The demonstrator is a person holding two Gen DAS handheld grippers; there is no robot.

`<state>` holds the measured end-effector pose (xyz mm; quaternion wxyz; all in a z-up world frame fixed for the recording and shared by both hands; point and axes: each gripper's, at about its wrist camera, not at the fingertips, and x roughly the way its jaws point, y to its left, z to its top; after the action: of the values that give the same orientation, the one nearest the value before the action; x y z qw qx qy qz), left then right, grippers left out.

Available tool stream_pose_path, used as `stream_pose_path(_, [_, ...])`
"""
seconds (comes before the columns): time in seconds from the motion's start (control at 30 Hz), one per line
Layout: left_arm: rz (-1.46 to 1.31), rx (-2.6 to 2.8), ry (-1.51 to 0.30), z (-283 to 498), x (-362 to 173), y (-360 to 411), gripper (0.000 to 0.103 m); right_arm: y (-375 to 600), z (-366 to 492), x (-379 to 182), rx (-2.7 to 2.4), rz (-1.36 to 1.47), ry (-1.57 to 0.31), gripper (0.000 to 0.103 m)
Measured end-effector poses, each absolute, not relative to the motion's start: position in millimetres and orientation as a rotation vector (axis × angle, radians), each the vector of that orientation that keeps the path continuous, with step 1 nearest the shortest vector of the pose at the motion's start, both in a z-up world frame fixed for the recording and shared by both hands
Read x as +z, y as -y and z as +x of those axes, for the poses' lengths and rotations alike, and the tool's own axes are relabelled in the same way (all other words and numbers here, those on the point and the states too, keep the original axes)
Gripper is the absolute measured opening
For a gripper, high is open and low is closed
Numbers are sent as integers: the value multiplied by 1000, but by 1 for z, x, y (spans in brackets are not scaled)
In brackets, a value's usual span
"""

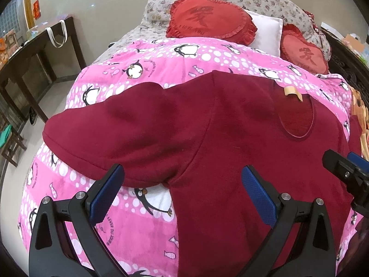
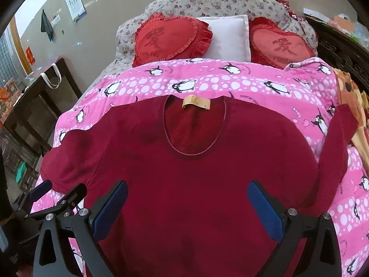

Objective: Fold small clothes

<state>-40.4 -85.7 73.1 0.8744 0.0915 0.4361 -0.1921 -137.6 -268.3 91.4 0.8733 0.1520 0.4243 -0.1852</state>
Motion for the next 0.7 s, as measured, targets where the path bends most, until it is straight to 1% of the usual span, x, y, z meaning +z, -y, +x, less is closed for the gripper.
stream_pose_path(0.7, [193,-392,-919,-34,67,86,102,265,-128,77,-369,332,-920,103])
